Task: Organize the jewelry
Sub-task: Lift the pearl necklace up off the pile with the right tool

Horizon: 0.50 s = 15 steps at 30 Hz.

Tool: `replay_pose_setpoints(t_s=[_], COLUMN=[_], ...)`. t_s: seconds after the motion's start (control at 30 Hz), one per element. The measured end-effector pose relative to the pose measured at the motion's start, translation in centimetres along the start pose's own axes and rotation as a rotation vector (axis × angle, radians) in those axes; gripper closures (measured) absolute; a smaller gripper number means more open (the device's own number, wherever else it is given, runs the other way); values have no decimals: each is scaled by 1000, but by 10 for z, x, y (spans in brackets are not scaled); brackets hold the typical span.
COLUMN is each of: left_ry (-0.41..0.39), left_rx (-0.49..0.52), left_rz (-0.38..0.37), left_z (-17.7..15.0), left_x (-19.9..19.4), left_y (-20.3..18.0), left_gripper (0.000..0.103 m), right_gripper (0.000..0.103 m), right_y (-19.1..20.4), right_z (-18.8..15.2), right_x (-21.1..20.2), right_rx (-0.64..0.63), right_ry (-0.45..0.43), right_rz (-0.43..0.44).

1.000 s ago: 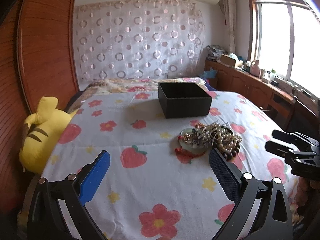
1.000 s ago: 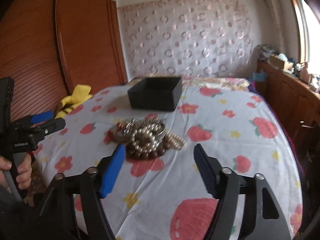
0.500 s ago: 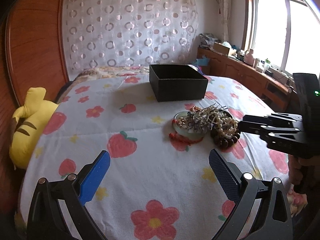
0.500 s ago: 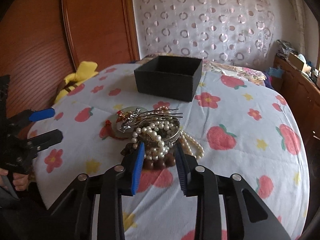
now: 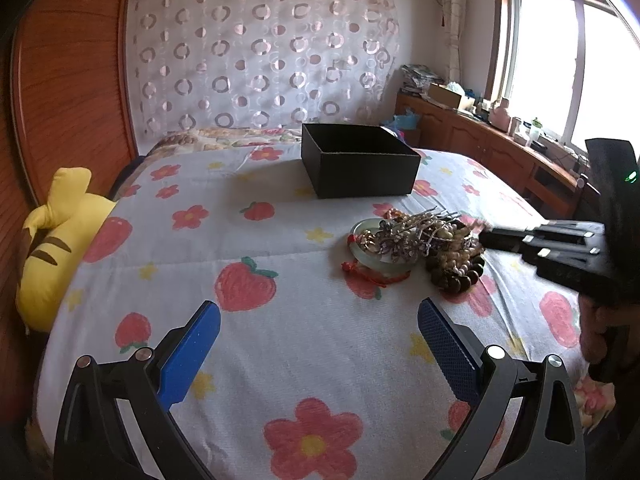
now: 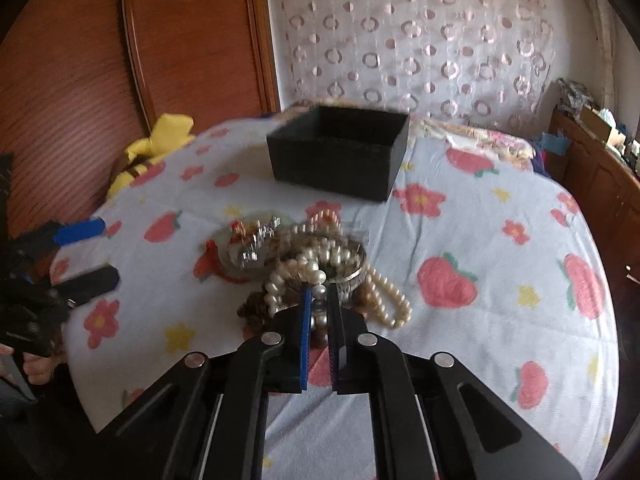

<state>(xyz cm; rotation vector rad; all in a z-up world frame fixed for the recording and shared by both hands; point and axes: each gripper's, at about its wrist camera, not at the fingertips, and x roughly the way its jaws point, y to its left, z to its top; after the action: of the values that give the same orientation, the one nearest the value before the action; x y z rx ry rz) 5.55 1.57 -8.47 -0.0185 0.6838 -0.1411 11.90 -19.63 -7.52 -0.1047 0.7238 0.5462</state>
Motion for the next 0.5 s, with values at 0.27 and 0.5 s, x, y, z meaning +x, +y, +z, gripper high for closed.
replay_pose_setpoints(t_s=[0.27, 0.5], left_ry=[12, 13], left_rx=[-1, -7], left_rz=[2, 4], left_z=[-2, -1], left_x=[2, 4], left_y=[0, 2], left_gripper=[8, 7], right_gripper=[95, 95], right_y=[-1, -2], right_z=[33, 57], right_x=[-38, -72], right_rx=[-44, -71], right_ry=[-113, -208], right_rz=[-7, -16])
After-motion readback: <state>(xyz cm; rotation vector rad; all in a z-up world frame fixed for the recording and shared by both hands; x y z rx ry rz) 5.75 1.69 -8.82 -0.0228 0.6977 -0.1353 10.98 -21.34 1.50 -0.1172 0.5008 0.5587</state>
